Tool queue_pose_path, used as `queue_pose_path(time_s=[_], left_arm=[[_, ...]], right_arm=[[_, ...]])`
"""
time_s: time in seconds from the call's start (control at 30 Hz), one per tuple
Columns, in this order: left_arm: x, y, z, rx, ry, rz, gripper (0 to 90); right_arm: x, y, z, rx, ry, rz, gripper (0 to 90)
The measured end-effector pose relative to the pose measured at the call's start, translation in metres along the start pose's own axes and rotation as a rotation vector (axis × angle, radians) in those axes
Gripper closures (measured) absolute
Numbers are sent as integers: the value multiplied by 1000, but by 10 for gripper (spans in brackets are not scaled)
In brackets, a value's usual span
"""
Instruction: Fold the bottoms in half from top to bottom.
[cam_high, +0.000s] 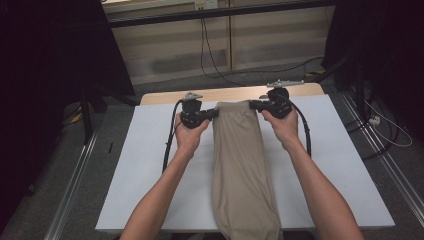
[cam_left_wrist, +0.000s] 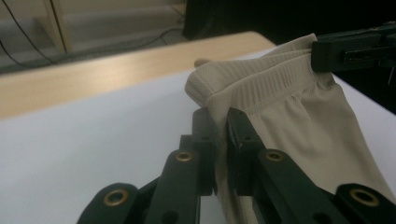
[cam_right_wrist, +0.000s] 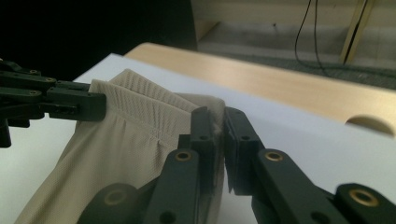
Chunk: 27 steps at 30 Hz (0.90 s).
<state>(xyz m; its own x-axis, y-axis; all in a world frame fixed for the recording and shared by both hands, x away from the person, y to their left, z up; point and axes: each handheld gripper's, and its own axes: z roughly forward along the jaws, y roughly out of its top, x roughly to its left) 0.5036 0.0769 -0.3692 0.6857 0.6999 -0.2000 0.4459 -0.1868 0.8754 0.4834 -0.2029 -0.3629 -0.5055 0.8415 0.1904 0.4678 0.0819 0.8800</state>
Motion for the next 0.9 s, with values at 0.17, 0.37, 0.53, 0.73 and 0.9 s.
queue_pose_path(time_s=[0.17,0.37,0.53,0.73,0.9], left_arm=[[1,30,-6,-44,13,24,835],[-1,70,-18,-97,38,58,835],[-3,103,-31,-142,65,91,835],[-4,95,-31,-120,49,135,835],[-3,62,-24,-89,8,118,834]], right_arm=[[2,31,-10,-45,-10,-29,829],[6,68,-19,-103,-22,-46,829],[14,102,-28,-157,-33,-62,829],[13,99,-28,-163,-27,-64,830],[4,69,-19,-128,1,-40,829]])
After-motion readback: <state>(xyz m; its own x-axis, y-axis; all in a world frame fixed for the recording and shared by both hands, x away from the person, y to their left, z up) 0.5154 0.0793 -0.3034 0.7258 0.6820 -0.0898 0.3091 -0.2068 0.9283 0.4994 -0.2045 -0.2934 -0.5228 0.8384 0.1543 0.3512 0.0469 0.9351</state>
